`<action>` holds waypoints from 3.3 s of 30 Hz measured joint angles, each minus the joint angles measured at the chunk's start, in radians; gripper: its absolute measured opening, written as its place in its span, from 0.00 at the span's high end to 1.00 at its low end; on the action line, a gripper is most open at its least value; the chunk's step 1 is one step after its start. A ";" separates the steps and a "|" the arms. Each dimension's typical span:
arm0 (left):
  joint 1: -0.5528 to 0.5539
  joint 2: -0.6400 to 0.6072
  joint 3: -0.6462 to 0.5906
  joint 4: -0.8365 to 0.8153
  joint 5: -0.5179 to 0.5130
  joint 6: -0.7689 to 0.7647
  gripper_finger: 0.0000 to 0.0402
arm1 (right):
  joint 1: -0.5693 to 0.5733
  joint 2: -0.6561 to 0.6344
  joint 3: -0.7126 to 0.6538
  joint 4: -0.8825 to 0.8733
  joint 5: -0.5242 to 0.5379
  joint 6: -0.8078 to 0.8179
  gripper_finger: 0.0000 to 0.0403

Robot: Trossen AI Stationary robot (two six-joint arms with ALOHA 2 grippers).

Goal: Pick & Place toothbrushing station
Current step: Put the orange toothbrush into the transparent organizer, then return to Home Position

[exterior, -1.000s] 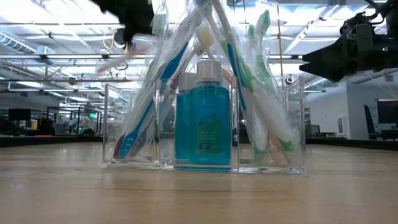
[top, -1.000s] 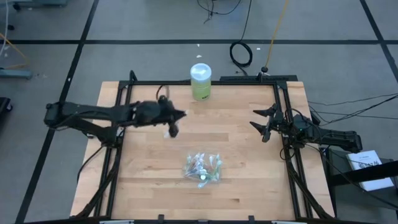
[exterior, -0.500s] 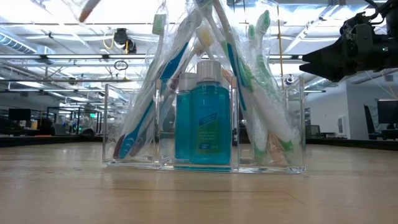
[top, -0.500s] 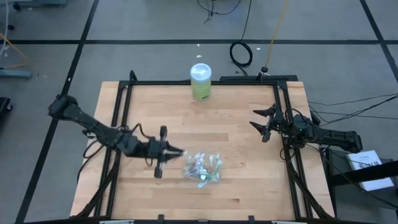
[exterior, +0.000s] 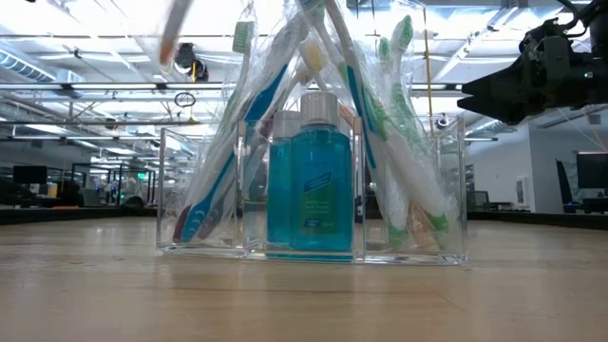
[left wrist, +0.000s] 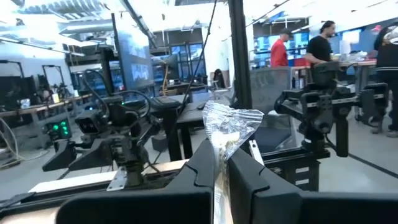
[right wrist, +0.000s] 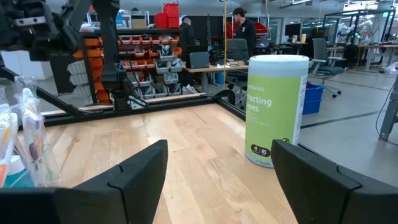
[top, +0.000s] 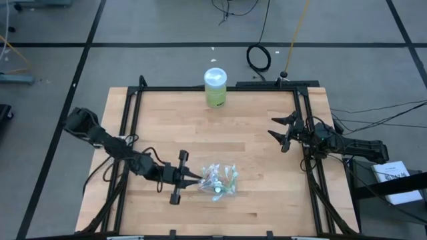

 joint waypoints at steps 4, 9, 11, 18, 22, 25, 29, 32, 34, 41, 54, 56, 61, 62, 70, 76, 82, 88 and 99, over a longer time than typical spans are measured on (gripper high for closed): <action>0.017 0.041 0.000 0.025 0.000 0.016 0.99 | 0.000 0.000 0.000 0.000 0.000 0.000 0.31; 0.053 0.053 0.000 0.027 0.000 0.012 0.99 | 0.000 0.000 0.000 0.000 0.000 0.000 0.31; 0.070 0.069 0.000 0.027 0.010 -0.005 0.99 | 0.000 0.000 0.000 0.000 0.000 0.000 0.31; 0.100 0.143 -0.001 0.095 0.028 -0.048 0.99 | 0.000 0.000 0.000 0.000 0.000 0.000 0.31; 0.100 0.171 -0.001 0.095 0.026 -0.090 0.99 | 0.000 0.000 0.000 0.000 0.000 0.000 0.31; 0.100 0.205 -0.001 0.110 -0.002 -0.123 0.99 | 0.000 0.000 0.000 0.000 0.000 0.000 0.31; 0.100 0.267 -0.001 0.157 -0.041 -0.141 0.99 | 0.000 0.000 0.000 0.000 0.000 0.000 0.31; 0.100 0.307 -0.001 0.204 -0.051 -0.146 0.99 | 0.000 0.000 0.000 0.000 0.000 0.000 0.31; 0.100 0.322 -0.001 0.219 -0.053 -0.144 0.99 | 0.000 0.000 0.000 0.000 0.000 0.000 0.31; 0.066 0.357 -0.001 0.226 -0.045 -0.117 0.98 | 0.000 0.000 0.000 0.000 0.000 0.000 0.31; 0.016 0.365 -0.056 0.203 -0.210 -0.165 0.99 | 0.000 0.000 0.000 0.000 0.000 0.000 0.31; 0.020 0.365 -0.070 0.203 -0.211 -0.190 0.98 | 0.000 0.000 0.000 0.000 0.000 0.000 0.31; 0.021 0.365 -0.073 0.202 -0.211 -0.199 0.97 | 0.000 0.000 0.000 0.000 0.000 0.000 0.31; 0.021 0.364 -0.071 0.202 -0.210 -0.199 0.97 | 0.000 0.000 0.000 0.000 0.000 0.000 0.31; 0.021 0.322 -0.071 0.186 -0.214 -0.158 0.86 | 0.000 0.000 0.000 0.000 0.000 0.000 0.31; 0.020 0.266 -0.071 0.182 -0.236 -0.131 0.67 | 0.000 0.000 0.000 0.000 0.000 0.000 0.31; 0.021 0.233 -0.071 0.154 -0.236 -0.151 0.51 | 0.000 0.000 0.000 0.000 0.000 0.000 0.31; 0.016 0.198 -0.071 0.144 -0.237 -0.150 0.43 | 0.000 0.000 0.000 0.000 0.000 0.000 0.31; 0.015 -0.058 -0.070 -0.159 -0.238 -0.215 0.43 | 0.000 0.000 0.000 0.000 0.000 0.000 0.31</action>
